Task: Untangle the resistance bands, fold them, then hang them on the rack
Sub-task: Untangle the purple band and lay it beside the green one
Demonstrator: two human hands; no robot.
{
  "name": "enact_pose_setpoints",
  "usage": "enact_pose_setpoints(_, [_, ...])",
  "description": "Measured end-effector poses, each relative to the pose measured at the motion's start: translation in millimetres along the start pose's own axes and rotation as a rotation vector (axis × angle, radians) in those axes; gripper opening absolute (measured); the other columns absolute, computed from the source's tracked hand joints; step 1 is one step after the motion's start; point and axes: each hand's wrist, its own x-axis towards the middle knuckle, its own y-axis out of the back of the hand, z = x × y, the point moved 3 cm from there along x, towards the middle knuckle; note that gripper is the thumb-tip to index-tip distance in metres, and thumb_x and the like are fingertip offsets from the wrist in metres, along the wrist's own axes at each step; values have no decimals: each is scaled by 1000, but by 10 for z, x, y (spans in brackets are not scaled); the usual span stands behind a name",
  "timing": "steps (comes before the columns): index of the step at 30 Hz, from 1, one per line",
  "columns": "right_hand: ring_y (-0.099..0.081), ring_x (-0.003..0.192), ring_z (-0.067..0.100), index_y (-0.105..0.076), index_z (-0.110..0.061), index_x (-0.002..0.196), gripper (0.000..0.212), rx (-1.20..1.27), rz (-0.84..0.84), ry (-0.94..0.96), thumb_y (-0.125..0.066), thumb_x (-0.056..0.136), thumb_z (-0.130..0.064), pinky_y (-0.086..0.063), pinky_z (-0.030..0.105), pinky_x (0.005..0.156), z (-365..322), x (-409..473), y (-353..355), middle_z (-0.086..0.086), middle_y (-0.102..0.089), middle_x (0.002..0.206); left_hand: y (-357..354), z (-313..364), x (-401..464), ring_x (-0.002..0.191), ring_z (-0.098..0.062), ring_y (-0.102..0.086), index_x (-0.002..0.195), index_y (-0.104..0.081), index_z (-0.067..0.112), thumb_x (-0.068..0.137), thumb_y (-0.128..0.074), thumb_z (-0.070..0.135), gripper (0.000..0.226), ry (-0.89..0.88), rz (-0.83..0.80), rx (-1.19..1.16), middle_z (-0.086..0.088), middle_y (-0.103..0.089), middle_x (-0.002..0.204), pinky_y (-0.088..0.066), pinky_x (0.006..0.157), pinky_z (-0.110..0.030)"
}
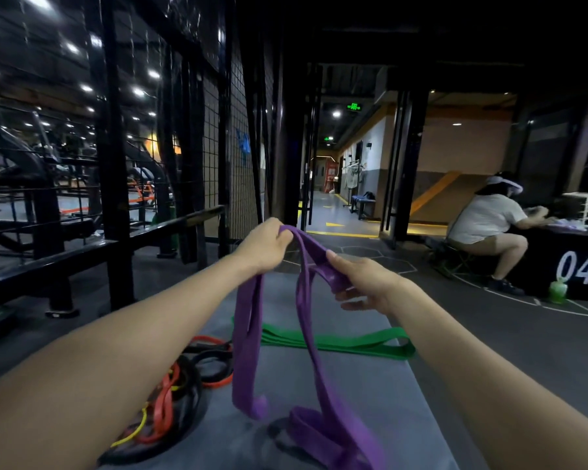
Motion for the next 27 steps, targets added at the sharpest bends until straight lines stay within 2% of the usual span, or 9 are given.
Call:
enact_pose_setpoints(3, [-54, 59, 16, -59, -10, 81, 21, 195, -12, -43, -61, 88, -29, -55, 26, 53, -67, -9, 40, 5, -55, 69, 201, -11, 73, 70, -17, -40, 91, -45, 9, 98, -35, 22, 18, 36, 64, -50, 3, -40, 72, -29, 54, -29])
enact_pose_setpoints(5, [-56, 64, 17, -58, -10, 81, 8, 224, -52, 26, -64, 85, -7, -56, 27, 57, -134, 16, 30, 6, -59, 71, 298, 0, 99, 64, -15, -37, 88, -45, 10, 99, -33, 22, 20, 36, 74, -94, 3, -38, 70, -28, 52, -28])
enact_pose_setpoints(8, [-51, 67, 18, -57, -8, 80, 32, -106, 161, 279, -63, 67, 21, -46, 27, 59, -233, 85, 71, 2, -57, 71, 418, 26, 135, 57, -14, -33, 87, -47, 9, 98, -33, 21, 21, 44, 95, -209, 2, -35, 65, -27, 54, -30])
enact_pose_setpoints(12, [-57, 85, 18, -66, -10, 102, 41, -501, 423, 485, -54, 73, 16, -45, 27, 71, -304, 115, 124, 7, -63, 94, 524, 6, 153, 57, -15, -34, 95, -51, 7, 97, -33, 23, 24, 51, 88, -267, 2, -36, 64, -29, 57, -31])
enact_pose_setpoints(14, [-59, 88, 18, -67, -11, 103, 39, -446, 346, 501, -54, 77, 14, -52, 32, 75, -316, 96, 103, 4, -63, 94, 541, 18, 145, 57, -14, -33, 89, -50, 8, 97, -33, 22, 24, 34, 77, -264, 2, -36, 63, -29, 56, -31])
enact_pose_setpoints(18, [-58, 77, 8, -58, -9, 109, 37, 140, 11, 531, -46, 84, 14, -48, 12, 61, -430, -49, -131, -1, -62, 91, 528, 59, 130, 54, -15, -30, 78, -43, 12, 97, -34, 18, 22, -8, 34, -274, 2, -33, 61, -24, 52, -31])
enact_pose_setpoints(20, [-59, 77, 12, -55, -14, 110, 27, 308, -151, 496, -51, 88, 2, -47, 15, 60, -467, -69, -281, 2, -62, 93, 522, 99, 124, 57, -15, -34, 82, -45, 11, 96, -34, 18, 20, -26, 26, -245, 0, -37, 63, -27, 56, -31])
enact_pose_setpoints(24, [-58, 88, 20, -55, -21, 100, 20, 253, -239, 481, -67, 84, -20, -48, 23, 66, -524, -93, -508, 6, -61, 97, 548, 110, 138, 72, -18, -43, 85, -50, 11, 96, -35, 23, 22, -24, 35, -158, -4, -48, 79, -37, 70, -34])
enact_pose_setpoints(27, [-59, 76, 17, -51, -16, 101, 25, 196, -197, 506, -67, 83, -9, -49, 20, 63, -536, -73, -578, 3, -61, 84, 597, 75, 128, 63, -16, -39, 74, -44, 15, 97, -35, 21, 26, -18, 48, -182, -1, -43, 70, -34, 62, -32])
